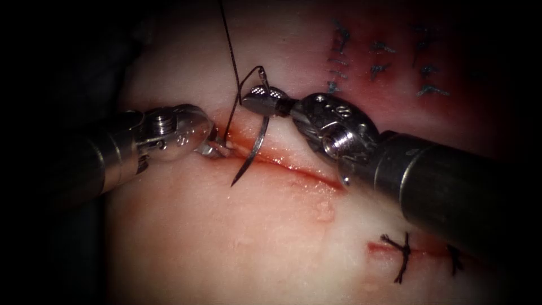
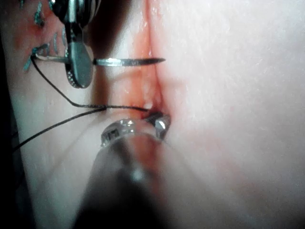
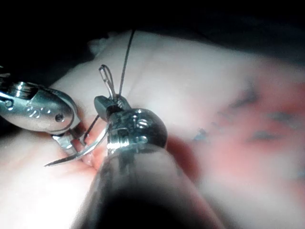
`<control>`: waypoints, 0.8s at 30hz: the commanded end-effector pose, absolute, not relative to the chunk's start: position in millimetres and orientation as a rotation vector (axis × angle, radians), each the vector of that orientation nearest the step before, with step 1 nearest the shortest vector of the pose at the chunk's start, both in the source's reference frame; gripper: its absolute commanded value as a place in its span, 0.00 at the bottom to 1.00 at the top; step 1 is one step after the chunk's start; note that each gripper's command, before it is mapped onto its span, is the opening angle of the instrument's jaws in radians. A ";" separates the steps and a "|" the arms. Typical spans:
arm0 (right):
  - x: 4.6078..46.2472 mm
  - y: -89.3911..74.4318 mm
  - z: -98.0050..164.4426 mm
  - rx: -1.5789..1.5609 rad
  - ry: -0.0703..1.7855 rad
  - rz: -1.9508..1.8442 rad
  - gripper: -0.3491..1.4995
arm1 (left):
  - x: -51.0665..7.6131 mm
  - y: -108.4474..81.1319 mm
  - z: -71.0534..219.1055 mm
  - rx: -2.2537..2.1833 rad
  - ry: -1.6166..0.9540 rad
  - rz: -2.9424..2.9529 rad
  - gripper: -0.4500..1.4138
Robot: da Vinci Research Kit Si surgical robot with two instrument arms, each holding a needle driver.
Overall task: Wound Closure
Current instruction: Open the incision with the left gripper, then with the right grasper, pass the needle through the skin.
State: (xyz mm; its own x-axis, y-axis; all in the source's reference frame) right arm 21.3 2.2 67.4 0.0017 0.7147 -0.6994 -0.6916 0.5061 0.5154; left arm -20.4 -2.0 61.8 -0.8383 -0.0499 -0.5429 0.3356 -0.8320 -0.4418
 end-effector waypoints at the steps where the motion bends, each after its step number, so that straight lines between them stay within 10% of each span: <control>1: 22.6 2.4 68.6 -0.001 1.112 1.080 0.00 | -20.6 -1.3 62.2 0.779 0.789 -2.715 0.56; 24: 23.9 3.6 71.2 -0.269 1.032 0.845 0.00 | -19.2 -1.6 61.6 0.757 0.789 -2.745 0.60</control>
